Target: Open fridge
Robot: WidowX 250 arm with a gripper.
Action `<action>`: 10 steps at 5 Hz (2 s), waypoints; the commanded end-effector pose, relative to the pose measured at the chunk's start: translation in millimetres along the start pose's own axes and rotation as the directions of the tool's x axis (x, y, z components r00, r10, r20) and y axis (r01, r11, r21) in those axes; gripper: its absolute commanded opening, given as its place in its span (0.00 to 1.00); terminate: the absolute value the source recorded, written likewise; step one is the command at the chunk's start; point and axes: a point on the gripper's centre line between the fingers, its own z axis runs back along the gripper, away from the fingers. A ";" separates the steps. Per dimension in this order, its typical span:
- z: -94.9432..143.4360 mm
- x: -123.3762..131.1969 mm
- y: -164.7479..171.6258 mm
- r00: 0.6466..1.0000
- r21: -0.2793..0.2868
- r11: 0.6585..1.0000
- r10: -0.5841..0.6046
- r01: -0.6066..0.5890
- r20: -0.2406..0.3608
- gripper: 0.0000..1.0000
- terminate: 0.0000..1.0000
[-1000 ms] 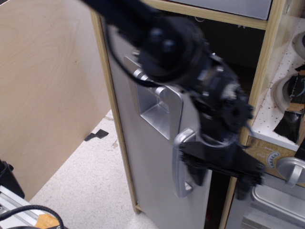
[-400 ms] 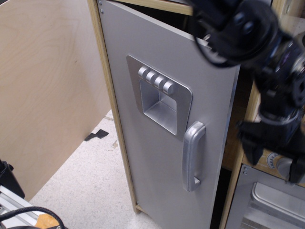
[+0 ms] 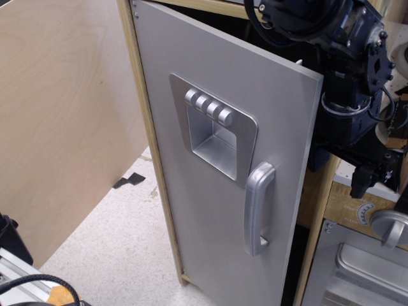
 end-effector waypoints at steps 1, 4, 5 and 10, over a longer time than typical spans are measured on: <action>22.9 -2.9 11.9 0.998 -0.002 0.998 0.066 -0.066 0.009 1.00 0.00; 44.5 -40.8 -9.1 0.970 -0.009 0.973 0.228 -0.229 -0.084 1.00 0.00; 59.6 -52.1 17.1 0.964 -0.009 0.972 0.230 -0.233 -0.136 1.00 0.00; 81.0 -102.0 143.6 0.983 0.057 0.985 0.165 -0.161 -0.076 1.00 0.00</action>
